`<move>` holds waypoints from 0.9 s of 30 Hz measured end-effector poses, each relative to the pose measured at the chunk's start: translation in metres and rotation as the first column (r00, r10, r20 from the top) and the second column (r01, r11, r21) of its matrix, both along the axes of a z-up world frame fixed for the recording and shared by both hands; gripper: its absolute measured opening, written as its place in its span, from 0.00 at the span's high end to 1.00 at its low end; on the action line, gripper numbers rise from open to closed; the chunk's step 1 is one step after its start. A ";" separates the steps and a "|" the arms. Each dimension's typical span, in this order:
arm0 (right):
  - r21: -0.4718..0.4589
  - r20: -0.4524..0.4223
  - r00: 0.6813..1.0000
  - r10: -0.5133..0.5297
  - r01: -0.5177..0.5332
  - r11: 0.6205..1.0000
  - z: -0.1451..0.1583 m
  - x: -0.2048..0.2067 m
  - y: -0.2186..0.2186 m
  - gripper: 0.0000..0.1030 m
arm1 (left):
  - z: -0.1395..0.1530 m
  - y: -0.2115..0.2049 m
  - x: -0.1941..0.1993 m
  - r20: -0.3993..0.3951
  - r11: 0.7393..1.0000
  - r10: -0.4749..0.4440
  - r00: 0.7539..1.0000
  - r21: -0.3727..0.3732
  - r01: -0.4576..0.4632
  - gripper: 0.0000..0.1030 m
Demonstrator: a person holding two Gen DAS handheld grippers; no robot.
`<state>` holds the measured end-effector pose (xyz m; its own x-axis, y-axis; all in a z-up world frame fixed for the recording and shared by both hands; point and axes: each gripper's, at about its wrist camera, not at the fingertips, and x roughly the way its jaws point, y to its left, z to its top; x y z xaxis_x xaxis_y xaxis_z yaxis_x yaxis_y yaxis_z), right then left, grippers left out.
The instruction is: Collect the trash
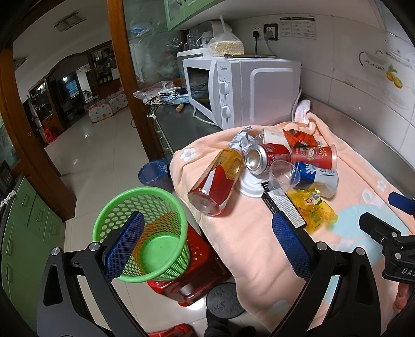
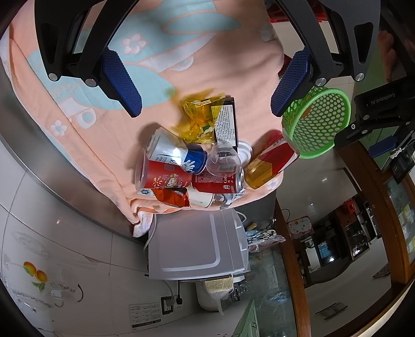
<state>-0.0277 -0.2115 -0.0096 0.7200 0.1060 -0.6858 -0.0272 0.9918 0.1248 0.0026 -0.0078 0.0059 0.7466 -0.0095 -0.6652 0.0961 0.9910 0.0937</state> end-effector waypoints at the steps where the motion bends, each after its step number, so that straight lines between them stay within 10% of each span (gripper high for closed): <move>1: 0.000 0.000 1.000 0.000 0.000 1.000 0.000 0.000 0.000 0.06 | 0.000 0.000 0.001 0.001 1.000 0.000 1.000 -0.001 0.000 0.06; 27: -0.023 -0.046 0.997 0.062 -0.063 0.998 -0.019 0.039 0.002 0.16 | -0.015 0.027 0.039 -0.035 0.999 0.033 0.999 -0.012 -0.033 0.10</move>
